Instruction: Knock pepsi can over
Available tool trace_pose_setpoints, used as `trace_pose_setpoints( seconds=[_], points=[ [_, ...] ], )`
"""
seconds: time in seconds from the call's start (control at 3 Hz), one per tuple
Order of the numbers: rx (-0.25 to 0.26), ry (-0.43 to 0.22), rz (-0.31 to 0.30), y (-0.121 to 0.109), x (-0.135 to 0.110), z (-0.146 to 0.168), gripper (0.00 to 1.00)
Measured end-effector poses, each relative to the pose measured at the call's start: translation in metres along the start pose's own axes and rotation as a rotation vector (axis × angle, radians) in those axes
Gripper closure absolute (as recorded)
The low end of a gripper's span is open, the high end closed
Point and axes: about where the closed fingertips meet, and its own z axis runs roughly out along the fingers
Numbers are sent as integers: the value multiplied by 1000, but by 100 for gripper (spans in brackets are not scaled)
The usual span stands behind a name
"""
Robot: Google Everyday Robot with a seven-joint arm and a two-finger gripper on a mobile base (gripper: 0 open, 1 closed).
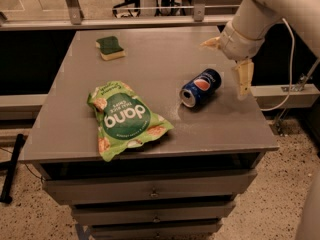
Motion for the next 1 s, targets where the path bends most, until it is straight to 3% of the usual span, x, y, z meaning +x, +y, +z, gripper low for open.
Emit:
trace_pose_setpoints(
  seconds=[0.33,0.67,1.0],
  points=[
    [122,-40,232,-1,35,-15,0],
    [276,-157,500,3,57,-32,0],
    [336,-199,622,-2,65,-41,0]
  ],
)
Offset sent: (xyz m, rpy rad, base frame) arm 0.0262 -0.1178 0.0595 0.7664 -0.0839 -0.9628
